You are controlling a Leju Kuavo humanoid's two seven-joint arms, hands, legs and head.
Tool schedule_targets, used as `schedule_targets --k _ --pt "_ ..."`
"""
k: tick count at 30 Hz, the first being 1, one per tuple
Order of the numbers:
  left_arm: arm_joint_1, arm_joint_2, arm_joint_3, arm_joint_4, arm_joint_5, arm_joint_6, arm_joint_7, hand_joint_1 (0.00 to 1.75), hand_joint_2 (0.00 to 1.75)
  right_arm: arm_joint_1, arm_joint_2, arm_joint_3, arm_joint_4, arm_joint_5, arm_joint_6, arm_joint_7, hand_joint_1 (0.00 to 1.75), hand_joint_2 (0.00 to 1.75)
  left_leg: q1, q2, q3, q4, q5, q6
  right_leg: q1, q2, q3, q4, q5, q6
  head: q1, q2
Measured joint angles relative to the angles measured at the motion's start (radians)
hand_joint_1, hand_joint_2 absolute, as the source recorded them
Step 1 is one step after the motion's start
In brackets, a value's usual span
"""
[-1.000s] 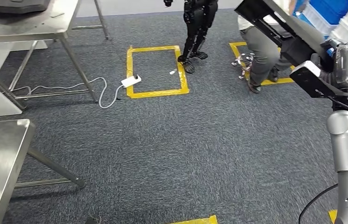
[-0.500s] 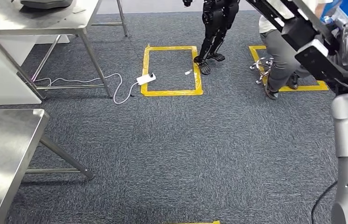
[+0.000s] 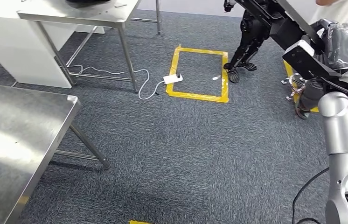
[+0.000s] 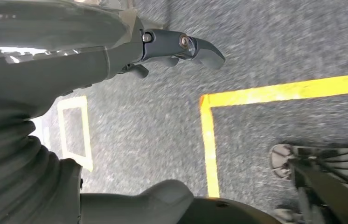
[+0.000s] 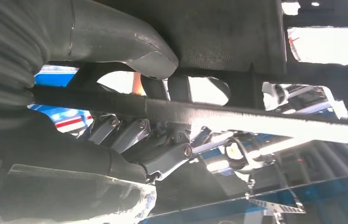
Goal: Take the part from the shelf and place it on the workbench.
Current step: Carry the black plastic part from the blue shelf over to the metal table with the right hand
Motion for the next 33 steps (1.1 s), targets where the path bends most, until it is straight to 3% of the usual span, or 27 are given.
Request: schedule_targets --k 2,4,6,8,10,11,12,13,15,17,19,20,22,24,26,27,28,30,31,33 --pt "0.002 0.001 0.000 0.000 0.000 -0.005 0.020 0.00 1.75 -0.001 -0.001 0.001 0.001 -0.002 0.002 0.000 1.75 1.75 -0.001 -0.016 -0.007 0.006 -0.003 -0.012 -0.001 0.015 0.026 -0.048 0.015 -0.008 0.000 0.000" --pt "0.008 0.002 0.000 0.000 -0.002 -0.007 0.031 0.00 1.75 -0.001 0.001 0.003 0.003 -0.003 0.003 0.000 1.75 1.75 -0.001 -0.025 -0.012 0.005 -0.001 -0.022 0.002 0.001 0.027 -0.048 0.017 -0.025 -0.001 0.000" --pt "0.011 0.003 0.000 0.001 -0.003 -0.007 0.037 0.00 1.75 -0.003 0.005 0.004 0.003 -0.004 0.005 0.001 1.75 1.75 -0.002 0.008 -0.024 0.031 -0.020 -0.031 0.000 -0.013 0.029 -0.049 0.018 -0.037 -0.005 0.000" --pt "0.010 0.003 0.000 0.001 -0.004 -0.008 0.038 0.00 1.75 -0.004 0.003 0.004 0.003 -0.005 0.007 0.001 1.75 1.75 -0.003 0.061 -0.067 0.125 -0.073 -0.038 0.004 -0.028 0.031 -0.050 0.017 -0.047 -0.012 0.000" --pt "0.008 0.003 0.000 0.001 -0.004 -0.009 0.038 0.00 1.75 -0.004 0.000 0.004 0.003 -0.006 0.008 0.002 1.75 1.75 -0.001 0.082 -0.130 0.248 -0.124 -0.040 0.012 -0.047 0.032 -0.050 0.014 -0.053 -0.015 0.000" --pt "0.008 0.003 0.000 0.001 -0.004 -0.011 0.038 0.00 1.75 -0.003 -0.001 0.004 0.003 -0.006 0.008 0.002 1.75 1.75 -0.001 0.085 -0.147 0.278 -0.129 -0.037 0.015 -0.057 0.033 -0.050 0.013 -0.055 -0.015 0.000" --pt "0.009 0.003 0.000 0.001 -0.004 -0.013 0.038 0.00 1.75 -0.002 -0.002 0.004 0.003 -0.006 0.009 0.002 1.75 1.75 -0.002 0.087 -0.145 0.273 -0.116 -0.033 0.019 -0.066 0.034 -0.050 0.011 -0.058 -0.015 0.000" --pt "0.009 0.003 0.000 0.001 -0.005 -0.015 0.038 0.00 1.75 -0.001 -0.002 0.004 0.003 -0.006 0.010 0.001 1.75 1.75 -0.005 0.091 -0.122 0.229 -0.088 -0.026 0.022 -0.075 0.037 -0.050 0.010 -0.059 -0.015 0.000" --pt "0.008 0.004 0.000 0.001 -0.008 -0.016 0.038 0.00 1.75 -0.001 -0.004 0.004 0.003 -0.008 0.010 0.000 1.75 1.75 -0.018 0.127 -0.050 0.098 -0.032 -0.005 0.029 -0.094 0.044 -0.050 0.005 -0.062 -0.015 0.000" --pt "0.006 0.005 0.000 0.001 -0.011 -0.016 0.037 0.00 1.75 -0.001 -0.012 0.003 0.003 -0.010 0.011 -0.001 1.75 1.75 -0.031 0.155 -0.010 0.022 -0.014 0.008 0.035 -0.113 0.047 -0.051 0.001 -0.060 -0.014 0.000" --pt "0.006 0.005 0.000 0.000 -0.013 -0.017 0.035 0.00 1.75 0.000 -0.018 0.003 0.003 -0.012 0.012 -0.003 1.75 1.75 -0.034 0.140 -0.006 0.009 -0.014 0.011 0.039 -0.134 0.053 -0.055 -0.002 -0.054 -0.014 0.000" --pt "0.007 0.005 0.000 0.000 -0.015 -0.017 0.035 0.00 1.75 0.002 -0.019 0.003 0.003 -0.013 0.012 -0.003 1.75 1.75 -0.031 0.130 -0.001 0.000 -0.009 0.013 0.040 -0.132 0.054 -0.053 -0.006 -0.051 -0.014 0.000" --pt "0.008 0.003 0.000 0.001 -0.020 -0.020 0.035 0.00 1.75 0.004 -0.024 0.002 0.002 -0.015 0.012 -0.005 1.75 1.75 -0.022 0.110 0.013 -0.018 0.002 0.019 0.037 -0.088 0.037 -0.010 -0.029 -0.047 -0.012 0.000" --pt "0.006 0.001 0.000 0.001 -0.025 -0.022 0.035 0.00 1.75 0.009 -0.034 0.001 0.002 -0.018 0.012 -0.006 1.75 1.75 -0.017 0.088 0.016 -0.023 0.007 0.023 0.029 -0.040 -0.018 0.103 -0.077 -0.048 -0.009 0.000" --pt "0.006 -0.001 0.000 0.001 -0.029 -0.023 0.036 0.00 1.75 0.020 -0.040 0.000 0.002 -0.020 0.012 -0.006 1.75 1.75 -0.014 0.063 0.016 -0.022 0.008 0.024 0.022 -0.031 -0.071 0.204 -0.107 -0.041 -0.006 0.000" --pt "0.006 -0.001 0.000 0.001 -0.030 -0.023 0.036 0.00 1.75 0.025 -0.041 0.000 0.002 -0.020 0.012 -0.006 1.75 1.75 -0.011 0.050 0.017 -0.021 0.007 0.022 0.017 -0.030 -0.077 0.208 -0.101 -0.031 -0.006 0.000" --pt "0.007 -0.002 0.000 0.001 -0.032 -0.023 0.037 0.00 1.75 0.028 -0.041 0.000 0.002 -0.020 0.012 -0.006 1.75 1.75 -0.008 0.037 0.017 -0.018 0.006 0.019 0.011 -0.028 -0.063 0.172 -0.079 -0.017 -0.006 0.000" --pt "0.007 -0.003 0.000 0.001 -0.038 -0.023 0.037 0.00 1.75 0.032 -0.042 -0.001 0.000 -0.018 0.011 -0.005 1.75 1.75 -0.003 0.012 0.014 -0.006 -0.002 0.007 -0.004 -0.008 -0.002 0.040 -0.024 0.011 -0.005 0.000" --pt "0.007 -0.003 -0.001 0.001 -0.041 -0.023 0.037 0.00 1.75 0.033 -0.043 -0.002 -0.002 -0.016 0.010 -0.004 1.75 1.75 -0.002 0.001 0.010 0.002 -0.006 -0.001 -0.008 0.003 0.024 -0.011 -0.006 0.014 -0.004 0.000" --pt "0.008 -0.002 -0.001 0.001 -0.049 -0.023 0.037 0.00 1.75 0.044 -0.044 -0.004 -0.009 -0.010 0.007 0.000 1.75 1.75 -0.002 -0.017 0.001 0.009 -0.009 -0.015 -0.006 0.010 0.044 -0.046 0.000 0.002 -0.004 0.000"
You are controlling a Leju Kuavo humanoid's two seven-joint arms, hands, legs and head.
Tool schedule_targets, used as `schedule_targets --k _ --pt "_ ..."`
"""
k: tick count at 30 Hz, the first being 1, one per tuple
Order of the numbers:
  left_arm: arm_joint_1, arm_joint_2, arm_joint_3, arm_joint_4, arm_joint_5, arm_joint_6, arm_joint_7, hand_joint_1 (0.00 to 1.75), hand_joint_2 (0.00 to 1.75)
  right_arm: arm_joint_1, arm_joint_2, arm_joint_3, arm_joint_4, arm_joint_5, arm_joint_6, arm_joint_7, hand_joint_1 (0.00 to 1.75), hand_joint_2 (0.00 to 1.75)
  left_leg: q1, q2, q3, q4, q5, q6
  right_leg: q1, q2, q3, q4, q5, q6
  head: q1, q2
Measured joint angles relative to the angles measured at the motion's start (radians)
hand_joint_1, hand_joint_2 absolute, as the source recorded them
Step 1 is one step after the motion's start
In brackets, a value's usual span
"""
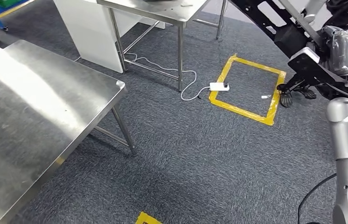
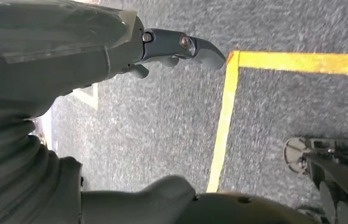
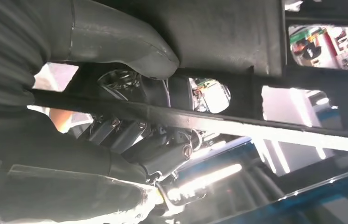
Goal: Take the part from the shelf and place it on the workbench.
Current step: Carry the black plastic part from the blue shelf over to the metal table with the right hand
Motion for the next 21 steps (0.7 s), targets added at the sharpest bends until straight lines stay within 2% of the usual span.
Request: schedule_targets --k 2,4,6,7,8,9,10,11,13,15,17,18,19,21 --pt "0.003 0.001 -0.002 0.000 -0.008 -0.002 0.000 0.00 1.75 0.016 0.000 -0.002 -0.009 0.005 -0.004 0.005 1.75 1.75 0.003 -0.007 -0.005 -0.001 0.002 -0.008 0.002 -0.017 0.002 -0.001 0.002 -0.018 -0.001 0.000" --pt "0.005 0.002 -0.006 0.000 -0.016 -0.004 0.000 0.00 1.75 0.028 -0.001 -0.005 -0.022 0.005 -0.007 0.008 1.75 1.75 0.003 0.035 -0.023 0.033 -0.021 -0.017 0.000 -0.031 0.003 -0.003 0.003 -0.030 -0.006 0.000" --pt "0.003 0.004 -0.012 0.000 -0.026 -0.005 0.002 0.00 1.75 0.041 -0.007 -0.017 -0.038 0.003 -0.012 0.010 1.75 1.75 0.003 0.087 -0.074 0.136 -0.074 -0.027 0.003 -0.047 0.005 -0.004 0.001 -0.039 -0.012 0.000" --pt "0.002 0.004 -0.014 0.000 -0.031 -0.006 0.002 0.00 1.75 0.050 -0.010 -0.023 -0.044 0.002 -0.014 0.010 1.75 1.75 0.005 0.098 -0.105 0.197 -0.098 -0.029 0.006 -0.057 0.007 -0.004 -0.002 -0.043 -0.012 0.000" --pt "0.001 0.005 -0.017 0.000 -0.036 -0.007 0.004 0.00 1.75 0.059 -0.013 -0.028 -0.049 0.001 -0.015 0.011 1.75 1.75 0.006 0.102 -0.129 0.240 -0.109 -0.029 0.009 -0.068 0.009 -0.004 -0.004 -0.046 -0.012 0.000" --pt "0.001 0.006 -0.020 0.000 -0.041 -0.009 0.005 0.00 1.75 0.068 -0.014 -0.031 -0.054 0.002 -0.016 0.012 1.75 1.75 0.005 0.103 -0.138 0.254 -0.104 -0.027 0.011 -0.078 0.012 -0.004 -0.006 -0.049 -0.012 0.000" --pt "0.002 0.007 -0.023 0.000 -0.046 -0.011 0.005 0.00 1.75 0.075 -0.014 -0.033 -0.057 0.003 -0.016 0.012 1.75 1.75 0.004 0.106 -0.128 0.231 -0.082 -0.022 0.014 -0.086 0.015 -0.004 -0.009 -0.052 -0.012 0.000" --pt "0.002 0.008 -0.027 0.000 -0.052 -0.014 0.006 0.00 1.75 0.079 -0.012 -0.033 -0.060 0.004 -0.017 0.013 1.75 1.75 0.001 0.114 -0.102 0.178 -0.050 -0.014 0.016 -0.095 0.019 -0.004 -0.011 -0.055 -0.012 0.000" --pt "0.000 0.010 -0.033 0.000 -0.062 -0.018 0.006 0.00 1.75 0.081 -0.007 -0.035 -0.063 0.009 -0.022 0.013 1.75 1.75 -0.014 0.157 -0.042 0.059 -0.004 0.007 0.023 -0.111 0.025 -0.005 -0.016 -0.055 -0.012 0.000" --pt "-0.003 0.012 -0.039 0.000 -0.070 -0.019 0.003 0.00 1.75 0.079 0.001 -0.036 -0.061 0.020 -0.028 0.013 1.75 1.75 -0.027 0.181 -0.019 0.008 0.003 0.019 0.029 -0.128 0.029 -0.007 -0.020 -0.050 -0.011 0.000" --pt "-0.003 0.012 -0.045 0.000 -0.080 -0.021 0.000 0.00 1.75 0.074 0.016 -0.033 -0.053 0.037 -0.036 0.014 1.75 1.75 -0.026 0.160 -0.016 -0.003 0.007 0.023 0.034 -0.144 0.030 -0.010 -0.024 -0.043 -0.011 0.000" --pt "-0.002 0.010 -0.049 0.000 -0.085 -0.022 0.000 0.00 1.75 0.068 0.026 -0.030 -0.045 0.044 -0.039 0.014 1.75 1.75 -0.024 0.148 -0.011 -0.013 0.011 0.026 0.034 -0.137 0.030 -0.005 -0.029 -0.040 -0.010 0.000" --pt "-0.002 0.008 -0.052 0.000 -0.090 -0.022 0.001 0.00 1.75 0.058 0.035 -0.027 -0.033 0.052 -0.044 0.014 1.75 1.75 -0.020 0.137 -0.005 -0.023 0.017 0.030 0.034 -0.118 0.022 0.013 -0.039 -0.039 -0.011 0.000" --pt "-0.005 0.006 -0.057 0.000 -0.098 -0.022 0.002 0.00 1.75 0.033 0.051 -0.020 0.006 0.066 -0.057 0.013 1.75 1.75 -0.016 0.115 0.002 -0.033 0.025 0.036 0.029 -0.069 -0.023 0.107 -0.076 -0.043 -0.006 0.000"
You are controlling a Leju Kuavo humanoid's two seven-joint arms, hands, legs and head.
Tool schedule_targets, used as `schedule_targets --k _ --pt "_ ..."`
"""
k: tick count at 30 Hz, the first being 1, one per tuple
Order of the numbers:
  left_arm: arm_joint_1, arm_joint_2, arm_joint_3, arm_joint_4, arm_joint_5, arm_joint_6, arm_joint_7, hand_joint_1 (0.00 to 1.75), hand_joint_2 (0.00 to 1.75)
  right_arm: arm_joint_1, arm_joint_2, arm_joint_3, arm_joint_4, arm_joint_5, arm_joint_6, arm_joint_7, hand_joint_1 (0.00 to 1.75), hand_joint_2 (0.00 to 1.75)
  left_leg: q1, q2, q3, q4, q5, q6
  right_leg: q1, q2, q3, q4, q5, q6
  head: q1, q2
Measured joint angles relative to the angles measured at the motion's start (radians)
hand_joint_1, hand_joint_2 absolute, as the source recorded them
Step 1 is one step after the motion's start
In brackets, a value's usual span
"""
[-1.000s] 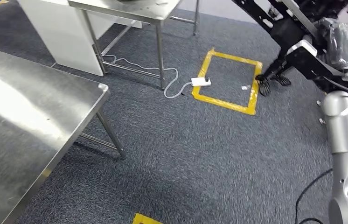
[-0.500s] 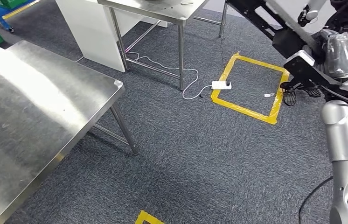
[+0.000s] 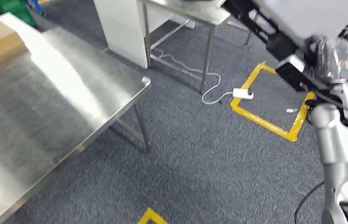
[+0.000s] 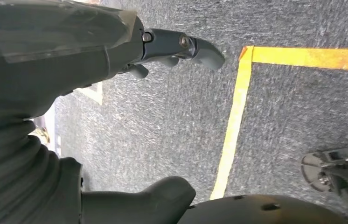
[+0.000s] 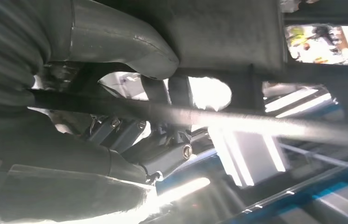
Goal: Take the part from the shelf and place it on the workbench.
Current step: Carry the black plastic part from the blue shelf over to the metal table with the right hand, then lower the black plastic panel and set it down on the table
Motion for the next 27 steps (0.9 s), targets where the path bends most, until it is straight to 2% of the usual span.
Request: schedule_targets --k 2,3,4,5,6,7,8,9,11,12,14,15,16,17,18,19,20,22,24,25,27 --pt "-0.003 0.000 -0.003 0.000 -0.007 -0.002 -0.002 0.00 1.75 -0.022 0.019 0.008 0.048 0.014 -0.012 -0.002 1.75 1.75 0.003 -0.026 0.000 0.001 0.001 0.002 -0.004 0.020 -0.065 0.116 -0.034 0.000 0.005 0.000" --pt "-0.002 -0.001 -0.005 0.000 -0.013 -0.003 -0.001 0.00 1.75 -0.030 0.032 0.015 0.072 0.023 -0.018 -0.006 1.75 1.75 0.004 -0.041 0.000 0.002 0.001 0.001 -0.007 0.023 -0.083 0.141 -0.033 0.007 0.005 0.000" --pt "-0.001 -0.002 -0.009 0.000 -0.018 -0.004 0.001 0.00 1.75 -0.040 0.048 0.023 0.094 0.033 -0.025 -0.011 1.75 1.75 0.006 -0.055 0.000 0.004 0.001 -0.001 -0.011 0.025 -0.085 0.129 -0.018 0.017 0.005 0.000" --pt "-0.001 -0.003 -0.012 0.000 -0.025 -0.004 0.005 0.00 1.75 -0.051 0.067 0.033 0.117 0.045 -0.034 -0.016 1.75 1.75 0.009 -0.068 0.000 0.008 -0.001 -0.004 -0.016 0.030 -0.068 0.082 0.011 0.030 0.005 0.000" --pt "-0.001 -0.004 -0.015 0.000 -0.033 -0.005 0.009 0.00 1.75 -0.066 0.088 0.045 0.142 0.056 -0.044 -0.019 1.75 1.75 0.012 -0.080 -0.002 0.015 -0.004 -0.010 -0.025 0.047 -0.043 0.017 0.042 0.044 0.006 0.000" --pt "-0.003 -0.003 -0.017 0.000 -0.038 -0.005 0.013 0.00 1.75 -0.084 0.109 0.058 0.171 0.067 -0.055 -0.021 1.75 1.75 0.013 -0.092 -0.008 0.025 -0.009 -0.018 -0.029 0.069 -0.017 -0.040 0.064 0.051 0.007 0.000" --pt "-0.004 -0.002 -0.018 0.000 -0.044 -0.005 0.017 0.00 1.75 -0.101 0.130 0.072 0.199 0.076 -0.063 -0.021 1.75 1.75 0.014 -0.102 -0.015 0.033 -0.012 -0.026 -0.033 0.085 0.000 -0.078 0.077 0.051 0.008 0.000" --pt "-0.004 -0.001 -0.020 0.000 -0.050 -0.004 0.019 0.00 1.75 -0.119 0.151 0.086 0.226 0.083 -0.069 -0.020 1.75 1.75 0.014 -0.112 -0.022 0.039 -0.013 -0.034 -0.033 0.095 0.008 -0.095 0.080 0.045 0.007 0.000" --pt "0.000 0.000 -0.024 0.000 -0.059 -0.004 0.022 0.00 1.75 -0.152 0.196 0.114 0.270 0.097 -0.075 -0.018 1.75 1.75 0.018 -0.128 -0.031 0.039 -0.009 -0.045 -0.029 0.081 0.008 -0.094 0.081 0.024 0.006 0.000" --pt "0.002 0.000 -0.025 0.000 -0.061 -0.003 0.023 0.00 1.75 -0.171 0.220 0.128 0.289 0.103 -0.077 -0.017 1.75 1.75 0.018 -0.122 -0.035 0.041 -0.010 -0.050 -0.029 0.073 0.008 -0.095 0.082 0.017 0.005 0.000" --pt "0.003 0.001 -0.026 0.000 -0.064 -0.003 0.025 0.00 1.75 -0.210 0.266 0.157 0.324 0.118 -0.082 -0.016 1.75 1.75 0.018 -0.077 -0.059 0.088 -0.037 -0.061 -0.031 0.057 0.010 -0.098 0.083 0.000 -0.002 0.000" --pt "0.003 0.001 -0.026 0.000 -0.064 -0.002 0.025 0.00 1.75 -0.226 0.289 0.171 0.340 0.127 -0.084 -0.015 1.75 1.75 0.018 -0.046 -0.085 0.140 -0.064 -0.067 -0.029 0.048 0.012 -0.098 0.082 -0.006 -0.005 0.000" --pt "0.002 0.001 -0.026 0.000 -0.064 -0.002 0.026 0.00 1.75 -0.240 0.312 0.186 0.355 0.135 -0.086 -0.014 1.75 1.75 0.020 -0.027 -0.119 0.205 -0.091 -0.073 -0.026 0.037 0.014 -0.098 0.079 -0.012 -0.009 0.000" --pt "0.001 0.001 -0.026 0.000 -0.064 -0.003 0.028 0.00 1.75 -0.249 0.335 0.200 0.371 0.143 -0.086 -0.013 1.75 1.75 0.022 -0.019 -0.151 0.263 -0.110 -0.076 -0.023 0.026 0.016 -0.098 0.077 -0.016 -0.009 0.000" --pt "0.001 0.001 -0.026 0.000 -0.063 -0.003 0.031 0.00 1.75 -0.257 0.358 0.215 0.388 0.151 -0.086 -0.012 1.75 1.75 0.023 -0.015 -0.173 0.299 -0.116 -0.078 -0.021 0.015 0.018 -0.098 0.075 -0.020 -0.009 0.000" --pt "0.002 0.001 -0.026 0.000 -0.062 -0.006 0.033 0.00 1.75 -0.264 0.382 0.230 0.403 0.158 -0.085 -0.012 1.75 1.75 0.023 -0.013 -0.176 0.298 -0.103 -0.077 -0.020 0.004 0.020 -0.098 0.073 -0.022 -0.009 0.000" --pt "0.002 0.003 -0.026 0.000 -0.061 -0.011 0.035 0.00 1.75 -0.270 0.406 0.245 0.416 0.163 -0.083 -0.013 1.75 1.75 0.023 -0.009 -0.159 0.259 -0.074 -0.075 -0.018 -0.006 0.023 -0.098 0.070 -0.024 -0.009 0.000" --pt "0.001 0.010 -0.026 0.000 -0.058 -0.030 0.034 0.00 1.75 -0.286 0.449 0.272 0.436 0.168 -0.078 -0.018 1.75 1.75 0.016 0.028 -0.092 0.129 -0.014 -0.065 -0.012 -0.024 0.029 -0.099 0.063 -0.024 -0.009 0.000" --pt "-0.003 0.019 -0.026 0.000 -0.058 -0.044 0.029 0.00 1.75 -0.302 0.480 0.292 0.448 0.169 -0.071 -0.022 1.75 1.75 0.005 0.058 -0.052 0.049 0.007 -0.055 -0.003 -0.045 0.034 -0.100 0.056 -0.018 -0.009 0.000" --pt "-0.005 0.026 -0.026 0.000 -0.060 -0.043 0.024 0.00 1.75 -0.308 0.493 0.303 0.455 0.169 -0.064 -0.024 1.75 1.75 0.001 0.056 -0.049 0.041 0.003 -0.052 0.001 -0.056 0.038 -0.103 0.053 -0.013 -0.008 0.000" --pt "-0.005 0.039 -0.026 0.000 -0.071 -0.022 0.003 0.00 1.75 -0.314 0.516 0.331 0.464 0.168 -0.049 -0.032 1.75 1.75 0.006 0.031 -0.042 0.031 0.005 -0.044 0.005 -0.071 0.045 -0.108 0.046 -0.004 -0.007 0.000"
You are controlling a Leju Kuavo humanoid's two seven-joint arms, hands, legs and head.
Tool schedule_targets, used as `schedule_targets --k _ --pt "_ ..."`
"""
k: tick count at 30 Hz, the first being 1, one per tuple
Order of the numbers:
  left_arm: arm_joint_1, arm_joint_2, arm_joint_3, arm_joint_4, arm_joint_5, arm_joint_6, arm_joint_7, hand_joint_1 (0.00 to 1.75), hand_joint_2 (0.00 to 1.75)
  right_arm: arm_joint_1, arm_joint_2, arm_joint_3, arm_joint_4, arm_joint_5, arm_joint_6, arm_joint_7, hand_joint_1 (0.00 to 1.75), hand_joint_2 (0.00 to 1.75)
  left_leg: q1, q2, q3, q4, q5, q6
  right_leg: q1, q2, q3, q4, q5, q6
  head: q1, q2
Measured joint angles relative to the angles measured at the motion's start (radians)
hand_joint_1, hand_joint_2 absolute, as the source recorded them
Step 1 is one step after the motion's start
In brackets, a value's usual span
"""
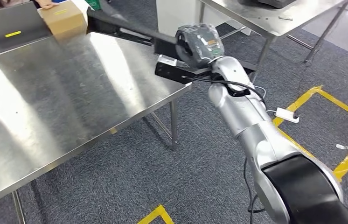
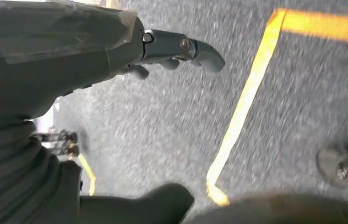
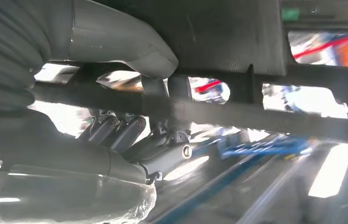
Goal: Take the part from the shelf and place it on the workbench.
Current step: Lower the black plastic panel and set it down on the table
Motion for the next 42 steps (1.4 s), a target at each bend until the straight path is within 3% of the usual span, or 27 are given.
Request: schedule_targets --k 2,4,6,7,8,10,12,14,15,17,19,21,22,23,25,27,30,32,33,35,37,38,39,41,42 --pt "0.001 0.010 0.000 0.000 -0.011 0.020 -0.024 0.00 1.75 -0.003 0.015 0.020 0.004 -0.004 0.009 -0.007 1.75 1.75 0.007 -0.022 0.012 -0.013 0.004 0.009 0.000 0.028 -0.009 0.031 -0.020 0.004 0.001 0.000" --pt "-0.002 0.016 0.000 0.001 -0.014 0.030 -0.047 0.00 1.75 -0.007 0.021 0.032 0.006 -0.008 0.015 -0.010 1.75 1.75 0.010 -0.044 0.017 -0.017 0.006 0.016 -0.004 0.074 -0.059 0.133 -0.060 -0.002 0.004 0.000" --pt "-0.004 0.019 0.000 0.001 -0.007 0.032 -0.085 0.00 1.75 -0.002 0.021 0.048 0.011 -0.010 0.022 -0.014 1.75 1.75 0.010 -0.073 0.018 -0.017 0.006 0.020 -0.004 0.090 -0.122 0.237 -0.085 -0.004 0.007 0.000" --pt "-0.004 0.019 0.001 0.001 -0.003 0.030 -0.105 0.00 1.75 0.005 0.019 0.058 0.013 -0.009 0.025 -0.018 1.75 1.75 0.010 -0.089 0.018 -0.017 0.006 0.020 -0.004 0.094 -0.134 0.247 -0.078 -0.001 0.007 0.000" --pt "-0.003 0.019 0.002 0.002 0.003 0.023 -0.127 0.00 1.75 0.011 0.018 0.070 0.015 -0.007 0.028 -0.021 1.75 1.75 0.009 -0.104 0.019 -0.016 0.006 0.020 -0.004 0.098 -0.129 0.219 -0.056 0.005 0.008 0.000" --pt "-0.001 0.016 0.005 0.004 0.012 0.008 -0.162 0.00 1.75 0.018 0.017 0.090 0.017 -0.003 0.029 -0.024 1.75 1.75 0.010 -0.128 0.018 -0.015 0.005 0.018 -0.005 0.130 -0.083 0.094 0.005 0.013 0.008 0.000" --pt "0.001 0.011 0.009 0.006 0.022 0.001 -0.203 0.00 1.75 0.019 0.018 0.103 0.017 -0.004 0.028 -0.022 1.75 1.75 0.010 -0.148 0.013 -0.012 0.005 0.011 -0.006 0.163 -0.044 0.003 0.045 0.008 0.007 0.000" --pt "0.004 0.006 0.017 0.007 0.036 0.001 -0.252 0.00 1.75 0.020 0.015 0.112 0.018 -0.007 0.026 -0.018 1.75 1.75 0.015 -0.167 0.008 -0.012 0.007 0.000 -0.003 0.161 -0.033 -0.014 0.052 -0.004 0.006 0.000" --pt "0.006 0.005 0.022 0.007 0.043 0.001 -0.273 0.00 1.75 0.020 0.012 0.117 0.019 -0.006 0.023 -0.014 1.75 1.75 0.018 -0.168 0.006 -0.011 0.006 -0.006 -0.004 0.150 -0.030 -0.017 0.054 -0.009 0.006 0.000" --pt "0.009 0.002 0.030 0.007 0.049 0.000 -0.301 0.00 1.75 0.021 0.006 0.125 0.021 0.000 0.015 -0.005 1.75 1.75 0.016 -0.127 -0.007 0.016 -0.012 -0.018 -0.009 0.130 -0.022 -0.023 0.055 -0.021 0.003 0.000" --pt "0.009 0.001 0.035 0.007 0.047 0.001 -0.312 0.00 1.75 0.021 -0.004 0.130 0.027 0.011 0.004 0.006 1.75 1.75 0.017 -0.067 -0.054 0.113 -0.061 -0.031 -0.011 0.109 -0.014 -0.026 0.051 -0.032 -0.002 0.000" --pt "0.008 0.002 0.038 0.007 0.042 0.004 -0.319 0.00 1.75 0.024 -0.020 0.133 0.040 0.021 -0.003 0.014 1.75 1.75 0.026 -0.048 -0.115 0.227 -0.103 -0.041 -0.011 0.085 -0.010 -0.026 0.047 -0.036 -0.004 0.000" --pt "0.008 0.003 0.039 0.007 0.039 0.005 -0.321 0.00 1.75 0.027 -0.028 0.135 0.048 0.023 -0.006 0.016 1.75 1.75 0.030 -0.045 -0.129 0.248 -0.102 -0.045 -0.012 0.074 -0.009 -0.026 0.046 -0.036 -0.004 0.000" --pt "0.009 0.003 0.040 0.007 0.036 0.007 -0.322 0.00 1.75 0.029 -0.035 0.136 0.055 0.025 -0.008 0.018 1.75 1.75 0.034 -0.042 -0.122 0.230 -0.084 -0.048 -0.013 0.065 -0.008 -0.026 0.044 -0.035 -0.004 0.000" --pt "0.010 0.006 0.043 0.007 0.032 0.009 -0.327 0.00 1.75 0.030 -0.047 0.138 0.065 0.029 -0.014 0.027 1.75 1.75 0.040 -0.027 -0.057 0.109 -0.027 -0.053 -0.014 0.053 -0.005 -0.025 0.039 -0.028 -0.005 0.000" --pt "0.009 0.007 0.045 0.007 0.031 0.011 -0.339 0.00 1.75 0.026 -0.064 0.136 0.074 0.034 -0.019 0.043 1.75 1.75 0.037 -0.018 0.002 0.009 0.001 -0.048 -0.009 0.044 -0.003 -0.025 0.033 -0.017 -0.003 0.000" --pt "0.009 0.006 0.047 0.007 0.031 0.011 -0.363 0.00 1.75 0.017 -0.093 0.131 0.093 0.047 -0.023 0.058 1.75 1.75 0.025 -0.027 0.016 -0.011 -0.003 -0.024 -0.004 0.034 0.005 -0.031 0.029 0.004 0.005 0.000" --pt "0.010 0.004 0.052 0.007 0.030 0.011 -0.371 0.00 1.75 0.010 -0.116 0.125 0.109 0.053 -0.025 0.054 1.75 1.75 0.024 -0.034 0.026 -0.020 -0.002 -0.007 -0.006 0.049 -0.003 -0.010 0.015 0.013 0.007 0.000" --pt "0.009 0.003 0.054 0.007 0.029 0.011 -0.374 0.00 1.75 0.005 -0.128 0.121 0.118 0.055 -0.025 0.051 1.75 1.75 0.024 -0.036 0.030 -0.025 0.000 0.002 -0.007 0.063 -0.021 0.029 -0.004 0.012 0.008 0.000" --pt "0.007 0.001 0.055 0.007 0.026 0.010 -0.377 0.00 1.75 0.000 -0.149 0.116 0.137 0.057 -0.027 0.042 1.75 1.75 0.024 -0.041 0.033 -0.027 -0.001 0.015 -0.009 0.089 -0.091 0.158 -0.054 0.002 0.011 0.000" --pt "0.006 0.000 0.055 0.007 0.021 0.010 -0.378 0.00 1.75 0.003 -0.162 0.115 0.154 0.060 -0.027 0.032 1.75 1.75 0.023 -0.050 0.034 -0.026 -0.004 0.018 -0.008 0.098 -0.152 0.254 -0.075 0.004 0.013 0.000" --pt "0.006 0.000 0.055 0.007 0.019 0.010 -0.378 0.00 1.75 0.004 -0.166 0.115 0.161 0.062 -0.027 0.027 1.75 1.75 0.022 -0.055 0.035 -0.026 -0.005 0.018 -0.008 0.100 -0.159 0.252 -0.063 0.010 0.014 0.000" --pt "0.006 -0.001 0.056 0.007 0.018 0.010 -0.378 0.00 1.75 0.005 -0.168 0.115 0.166 0.063 -0.027 0.023 1.75 1.75 0.022 -0.059 0.036 -0.025 -0.006 0.017 -0.009 0.100 -0.146 0.209 -0.036 0.018 0.014 0.000" --pt "0.006 -0.001 0.058 0.007 0.018 0.013 -0.378 0.00 1.75 0.003 -0.166 0.114 0.172 0.057 -0.026 0.013 1.75 1.75 0.019 -0.067 0.037 -0.020 -0.012 0.010 -0.011 0.102 -0.089 0.070 0.029 0.031 0.015 0.000" --pt "0.005 -0.001 0.060 0.007 0.017 0.014 -0.377 0.00 1.75 0.001 -0.162 0.114 0.175 0.050 -0.025 0.007 1.75 1.75 0.017 -0.069 0.037 -0.016 -0.016 0.005 -0.011 0.103 -0.065 0.016 0.052 0.030 0.015 0.000"
